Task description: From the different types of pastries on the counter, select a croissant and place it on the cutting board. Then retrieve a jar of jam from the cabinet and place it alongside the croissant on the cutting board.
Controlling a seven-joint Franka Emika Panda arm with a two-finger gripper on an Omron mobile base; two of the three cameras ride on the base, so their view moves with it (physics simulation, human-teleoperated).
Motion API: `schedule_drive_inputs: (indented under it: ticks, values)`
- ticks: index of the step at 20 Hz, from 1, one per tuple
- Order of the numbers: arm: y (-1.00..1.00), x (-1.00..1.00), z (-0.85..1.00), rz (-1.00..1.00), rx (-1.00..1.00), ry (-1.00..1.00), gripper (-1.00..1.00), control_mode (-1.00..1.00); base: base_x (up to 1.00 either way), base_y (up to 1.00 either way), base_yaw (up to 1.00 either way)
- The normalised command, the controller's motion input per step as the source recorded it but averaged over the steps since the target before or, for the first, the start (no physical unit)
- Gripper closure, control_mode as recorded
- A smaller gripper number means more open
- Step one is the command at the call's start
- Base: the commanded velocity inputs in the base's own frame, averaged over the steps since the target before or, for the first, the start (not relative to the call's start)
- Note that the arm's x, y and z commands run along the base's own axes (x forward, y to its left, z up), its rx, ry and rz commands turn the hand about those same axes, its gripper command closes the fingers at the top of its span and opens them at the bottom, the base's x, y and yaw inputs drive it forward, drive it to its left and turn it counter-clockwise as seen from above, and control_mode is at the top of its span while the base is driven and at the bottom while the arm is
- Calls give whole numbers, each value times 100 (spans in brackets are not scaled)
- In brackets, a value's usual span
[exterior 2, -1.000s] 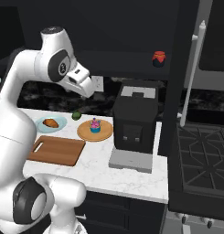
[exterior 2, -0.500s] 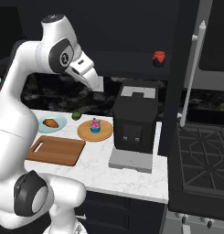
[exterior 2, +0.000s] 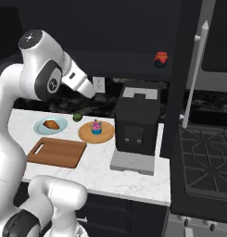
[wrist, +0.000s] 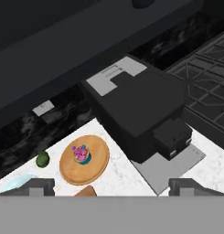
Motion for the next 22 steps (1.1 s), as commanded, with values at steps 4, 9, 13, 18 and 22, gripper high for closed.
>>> schedule_drive_inputs:
  ticks: [4,9,13,18,22]
  values:
    - [6,14,-14,-3,-4,-43,-100,-100,0,0,0]
    - [1,4,0,0,-5,-48,-100,-100,0,0,0]
    - [-12,1,21,0,0,-16,-100,-100,0,0,0]
    - [-19,23,73,-8,1,2,-100,-100,0,0,0]
    - [0,21,74,-3,4,21,-100,-100,0,0,0]
